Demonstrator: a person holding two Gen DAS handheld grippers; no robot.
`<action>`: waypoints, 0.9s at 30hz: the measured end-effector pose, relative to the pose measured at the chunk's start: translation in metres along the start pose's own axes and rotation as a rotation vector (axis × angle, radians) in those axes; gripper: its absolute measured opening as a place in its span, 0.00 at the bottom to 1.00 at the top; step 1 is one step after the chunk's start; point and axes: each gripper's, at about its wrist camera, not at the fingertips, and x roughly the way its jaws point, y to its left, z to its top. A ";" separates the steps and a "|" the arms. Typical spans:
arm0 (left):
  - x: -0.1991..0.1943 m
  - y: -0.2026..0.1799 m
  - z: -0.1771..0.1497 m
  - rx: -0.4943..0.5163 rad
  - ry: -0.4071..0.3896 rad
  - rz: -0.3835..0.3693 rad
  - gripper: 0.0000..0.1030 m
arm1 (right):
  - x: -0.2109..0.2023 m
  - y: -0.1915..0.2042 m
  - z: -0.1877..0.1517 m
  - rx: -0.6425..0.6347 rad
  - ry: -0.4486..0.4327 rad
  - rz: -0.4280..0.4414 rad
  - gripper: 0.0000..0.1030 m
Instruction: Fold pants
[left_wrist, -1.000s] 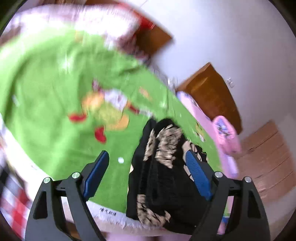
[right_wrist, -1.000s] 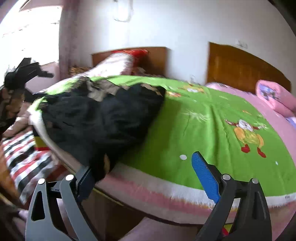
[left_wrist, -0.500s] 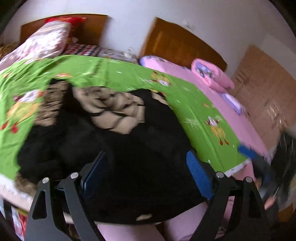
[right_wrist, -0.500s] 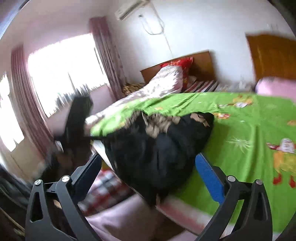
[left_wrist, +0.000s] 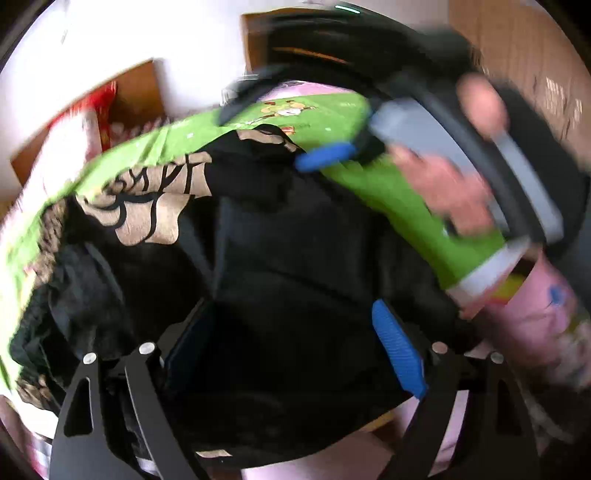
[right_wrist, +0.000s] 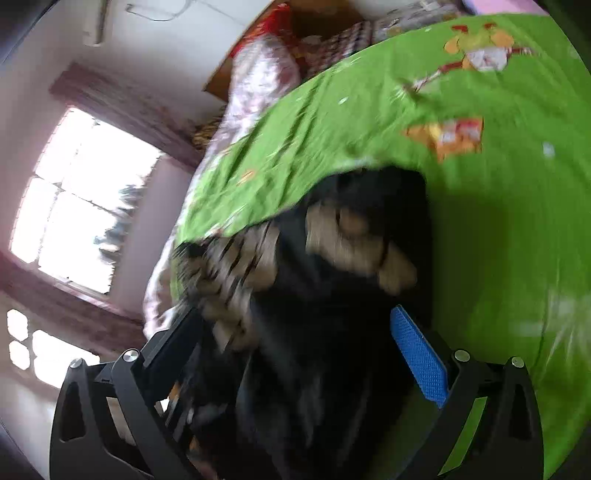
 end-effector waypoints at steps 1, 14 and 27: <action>-0.001 0.001 -0.003 -0.011 -0.008 0.000 0.84 | 0.004 0.001 0.007 0.002 0.002 -0.024 0.96; -0.024 0.009 -0.010 -0.074 -0.028 -0.053 0.84 | 0.008 0.026 0.033 -0.076 -0.039 -0.134 0.96; -0.003 -0.051 0.011 0.121 0.031 -0.105 0.83 | 0.022 0.026 0.012 -0.092 0.129 -0.142 0.96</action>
